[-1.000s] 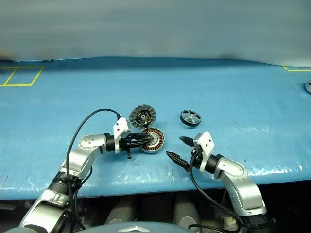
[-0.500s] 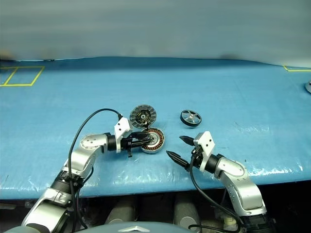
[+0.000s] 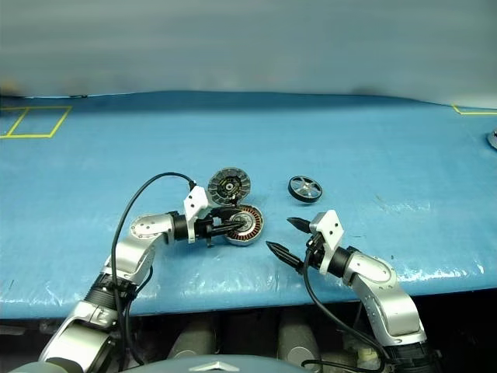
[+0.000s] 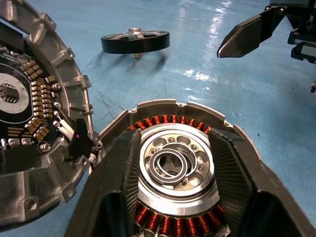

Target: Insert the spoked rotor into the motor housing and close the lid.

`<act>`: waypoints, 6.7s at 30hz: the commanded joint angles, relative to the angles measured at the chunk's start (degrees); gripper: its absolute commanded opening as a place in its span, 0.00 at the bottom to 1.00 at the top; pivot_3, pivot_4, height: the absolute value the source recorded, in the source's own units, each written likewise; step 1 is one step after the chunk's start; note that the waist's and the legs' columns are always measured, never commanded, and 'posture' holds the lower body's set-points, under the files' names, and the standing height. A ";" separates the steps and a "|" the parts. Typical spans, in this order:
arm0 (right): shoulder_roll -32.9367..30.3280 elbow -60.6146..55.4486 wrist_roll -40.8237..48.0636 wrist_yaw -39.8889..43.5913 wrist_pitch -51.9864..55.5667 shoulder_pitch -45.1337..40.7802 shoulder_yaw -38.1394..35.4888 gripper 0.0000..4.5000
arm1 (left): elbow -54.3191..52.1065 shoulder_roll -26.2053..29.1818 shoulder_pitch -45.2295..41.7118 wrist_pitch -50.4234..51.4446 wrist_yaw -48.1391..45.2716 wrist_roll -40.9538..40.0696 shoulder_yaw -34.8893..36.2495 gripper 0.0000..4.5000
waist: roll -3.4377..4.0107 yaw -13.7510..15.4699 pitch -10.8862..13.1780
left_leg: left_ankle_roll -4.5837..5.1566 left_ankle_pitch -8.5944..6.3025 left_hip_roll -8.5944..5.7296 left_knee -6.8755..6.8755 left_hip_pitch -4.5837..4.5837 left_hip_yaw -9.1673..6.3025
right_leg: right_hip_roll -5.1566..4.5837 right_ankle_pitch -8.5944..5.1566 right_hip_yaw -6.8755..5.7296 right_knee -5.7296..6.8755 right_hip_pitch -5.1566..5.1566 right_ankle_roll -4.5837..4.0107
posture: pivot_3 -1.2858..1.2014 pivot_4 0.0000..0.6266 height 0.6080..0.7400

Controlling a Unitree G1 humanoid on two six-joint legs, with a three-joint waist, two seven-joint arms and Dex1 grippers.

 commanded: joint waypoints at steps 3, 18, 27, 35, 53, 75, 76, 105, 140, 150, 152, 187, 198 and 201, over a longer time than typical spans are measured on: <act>-0.16 -0.57 0.22 -0.26 -1.14 -0.46 -0.47 1.00 | -1.73 0.27 -0.03 -0.52 0.79 -0.17 1.26 0.01 | 0.00 0.00 0.00 | 0.00 0.00 0.00 0.02 0.00 0.00 | 0.00 0.00 0.00 0.00 0.02 0.01 | 0.52 0.24 1.00; -0.20 0.48 -0.17 -0.69 -1.70 -0.92 -0.30 1.00 | -2.46 3.48 -0.72 -3.89 2.32 4.38 -0.15 0.01 | 0.00 0.06 0.00 | 0.00 0.00 0.00 0.04 0.00 0.00 | 0.00 0.01 0.01 0.01 0.02 0.02 | 0.52 0.24 1.00; -0.13 0.65 -0.38 -0.84 -1.89 -1.03 -0.42 1.00 | -2.22 2.67 -1.66 -4.31 1.33 5.30 -1.58 0.01 | 0.00 0.07 0.00 | 0.00 0.00 -0.01 0.06 0.00 0.00 | 0.00 0.02 0.01 0.02 0.03 0.03 | 0.52 0.24 1.00; 0.13 0.66 -0.69 -1.45 -2.01 -1.10 -0.39 1.00 | -1.77 2.76 -2.26 -4.33 0.91 5.41 -1.97 0.01 | 0.00 0.09 0.00 | 0.01 0.00 -0.01 0.08 0.00 0.00 | 0.00 0.02 0.01 0.02 0.04 0.04 | 0.52 0.24 1.00; 0.95 0.49 -0.51 -2.79 -3.10 -0.89 -0.10 1.00 | -0.76 4.23 -2.59 -4.87 1.26 7.96 -2.45 0.01 | 0.00 0.07 0.00 | 0.01 -0.01 -0.01 0.10 0.00 0.00 | 0.00 0.03 0.02 0.03 0.05 0.05 | 0.52 0.24 1.00; 1.16 -0.02 -0.65 -3.96 -3.41 -0.75 -0.16 1.00 | 0.71 3.04 -3.87 -4.97 0.36 7.51 -2.47 0.01 | 0.00 0.07 0.00 | 0.01 0.00 -0.02 0.14 0.01 0.00 | 0.00 0.04 0.03 0.05 0.07 0.07 | 0.52 0.24 1.00; 1.19 -0.01 -0.67 -3.99 -3.42 -0.78 -0.12 1.00 | 0.65 3.04 -3.82 -4.93 0.27 7.37 -2.52 0.01 | 0.00 0.07 0.00 | 0.01 0.00 -0.02 0.14 0.01 0.00 | 0.00 0.04 0.03 0.05 0.07 0.07 | 0.52 0.24 1.00; 1.14 -0.88 -0.58 -4.45 -2.91 -0.39 -0.05 1.00 | -1.88 6.24 -1.03 -5.03 -0.23 6.59 -1.21 0.01 | 0.01 0.09 -0.01 | 0.02 -0.01 -0.02 0.16 0.02 0.00 | 0.00 0.04 0.04 0.07 0.08 0.07 | 0.52 0.24 1.00; 1.37 0.61 -1.40 -4.70 -4.10 0.48 0.05 1.00 | -2.62 4.28 -2.13 -5.50 -1.42 3.85 -1.71 0.01 | 0.02 0.09 -0.01 | 0.02 -0.01 -0.02 0.16 0.04 0.00 | 0.00 0.04 0.05 0.07 0.10 0.07 | 0.52 0.24 1.00; 1.49 1.10 -1.89 -4.34 -4.36 0.79 -0.23 1.00 | -2.07 4.23 -2.29 -5.27 -1.22 4.73 -2.21 0.01 | 0.02 0.08 -0.01 | 0.02 -0.01 -0.03 0.17 0.04 0.00 | 0.00 0.04 0.05 0.07 0.10 0.07 | 0.52 0.24 1.00; 1.47 1.15 -1.84 -4.24 -4.40 0.83 -0.19 1.00 | -1.03 4.27 -2.58 -6.13 -0.70 6.17 -2.86 0.01 | 0.02 0.08 -0.01 | 0.02 -0.01 -0.02 0.17 0.04 0.00 | 0.00 0.04 0.05 0.07 0.10 0.07 | 0.52 0.24 1.00; 1.77 1.33 -3.55 -4.97 -4.84 0.90 0.12 1.00 | -0.43 0.64 -3.38 -6.77 1.94 8.07 -3.55 0.01 | 0.02 0.14 -0.02 | 0.02 -0.01 -0.04 0.18 0.06 0.00 | 0.00 0.05 0.05 0.08 0.12 0.09 | 0.52 0.24 1.00; 1.89 2.03 -4.35 -5.37 -4.62 0.14 0.31 1.00 | 3.08 0.12 -5.15 -5.64 3.36 10.41 -5.40 0.01 | 0.02 0.09 -0.02 | 0.02 -0.01 -0.04 0.19 0.06 0.01 | 0.00 0.05 0.06 0.08 0.13 0.09 | 0.52 0.24 1.00; 2.05 2.09 -4.61 -5.66 -4.91 0.08 0.30 1.00 | 3.31 0.21 -5.01 -5.72 3.11 11.00 -5.65 0.01 | 0.02 0.12 -0.02 | 0.02 -0.01 -0.04 0.19 0.06 0.00 | 0.00 0.05 0.06 0.08 0.13 0.09 | 0.52 0.24 1.00</act>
